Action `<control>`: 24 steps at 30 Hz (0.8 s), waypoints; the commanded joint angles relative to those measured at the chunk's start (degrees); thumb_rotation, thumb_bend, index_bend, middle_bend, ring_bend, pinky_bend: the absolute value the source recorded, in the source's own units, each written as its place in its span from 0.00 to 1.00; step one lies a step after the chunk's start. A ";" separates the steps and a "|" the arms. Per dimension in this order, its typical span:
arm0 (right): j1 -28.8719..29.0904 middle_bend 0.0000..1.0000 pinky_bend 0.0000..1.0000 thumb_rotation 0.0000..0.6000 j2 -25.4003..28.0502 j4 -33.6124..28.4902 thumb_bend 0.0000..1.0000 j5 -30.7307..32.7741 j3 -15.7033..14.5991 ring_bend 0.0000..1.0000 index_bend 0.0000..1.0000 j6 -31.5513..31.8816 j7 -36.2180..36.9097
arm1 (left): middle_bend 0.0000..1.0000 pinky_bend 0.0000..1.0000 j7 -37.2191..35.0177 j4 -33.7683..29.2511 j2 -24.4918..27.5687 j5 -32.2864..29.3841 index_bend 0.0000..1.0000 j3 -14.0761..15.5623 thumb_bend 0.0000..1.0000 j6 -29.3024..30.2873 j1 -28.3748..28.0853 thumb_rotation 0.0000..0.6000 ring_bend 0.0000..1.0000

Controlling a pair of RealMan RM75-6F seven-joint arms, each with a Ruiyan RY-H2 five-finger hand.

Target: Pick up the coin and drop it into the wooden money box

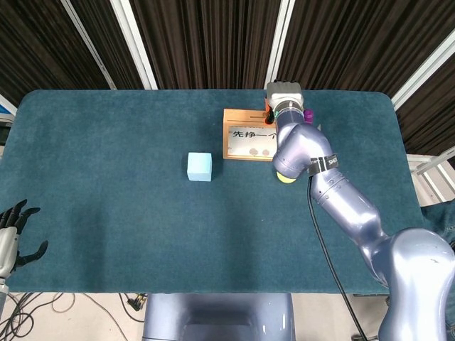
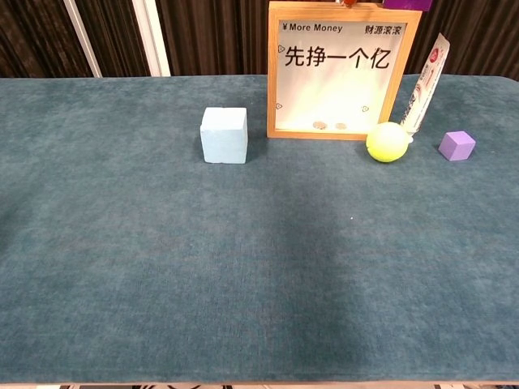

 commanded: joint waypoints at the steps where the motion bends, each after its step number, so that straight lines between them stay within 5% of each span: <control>1: -0.07 0.00 0.00 1.00 -0.05 -0.11 0.54 -0.07 0.18 0.00 0.56 -0.01 -0.03 | 0.00 0.02 0.08 -0.01 0.02 -0.03 0.20 0.02 0.32 -0.05 -0.02 1.00 0.00; 24: -1.06 0.00 0.00 1.00 1.05 -2.82 0.54 0.38 1.23 0.00 0.52 1.61 -1.13 | 0.00 0.02 0.51 -0.20 0.01 -0.43 0.20 -0.04 0.32 -0.03 -0.05 1.00 0.00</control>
